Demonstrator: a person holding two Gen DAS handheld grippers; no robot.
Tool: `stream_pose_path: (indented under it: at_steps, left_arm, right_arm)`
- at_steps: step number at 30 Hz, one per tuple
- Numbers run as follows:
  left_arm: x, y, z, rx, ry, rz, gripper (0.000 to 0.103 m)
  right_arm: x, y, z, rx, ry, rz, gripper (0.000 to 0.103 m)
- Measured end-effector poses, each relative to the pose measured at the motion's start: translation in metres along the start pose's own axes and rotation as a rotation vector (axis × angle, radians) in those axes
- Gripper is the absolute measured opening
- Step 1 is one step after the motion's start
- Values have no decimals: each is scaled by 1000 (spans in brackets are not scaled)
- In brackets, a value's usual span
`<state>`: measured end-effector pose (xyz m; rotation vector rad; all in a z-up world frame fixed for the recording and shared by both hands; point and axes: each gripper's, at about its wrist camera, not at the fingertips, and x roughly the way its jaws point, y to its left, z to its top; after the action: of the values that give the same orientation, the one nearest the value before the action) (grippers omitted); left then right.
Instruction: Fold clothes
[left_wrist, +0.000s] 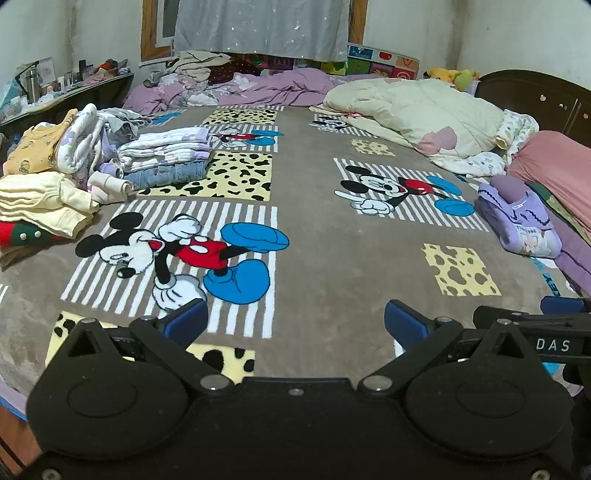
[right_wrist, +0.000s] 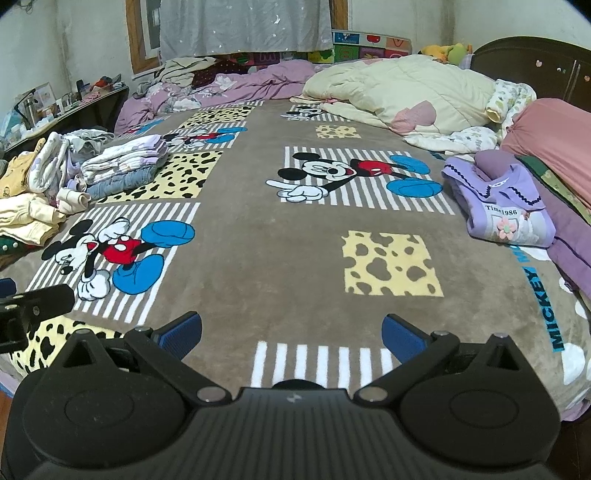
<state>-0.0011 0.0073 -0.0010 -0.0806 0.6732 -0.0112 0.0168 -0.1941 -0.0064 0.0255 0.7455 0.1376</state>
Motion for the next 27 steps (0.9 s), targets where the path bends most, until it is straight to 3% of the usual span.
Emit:
stream_pose_path:
  at_steps: [27]
  left_arm:
    - [6,0,-3,-1,15,-3,103]
  right_arm:
    - [3,-6,-2,9,11,-2,103]
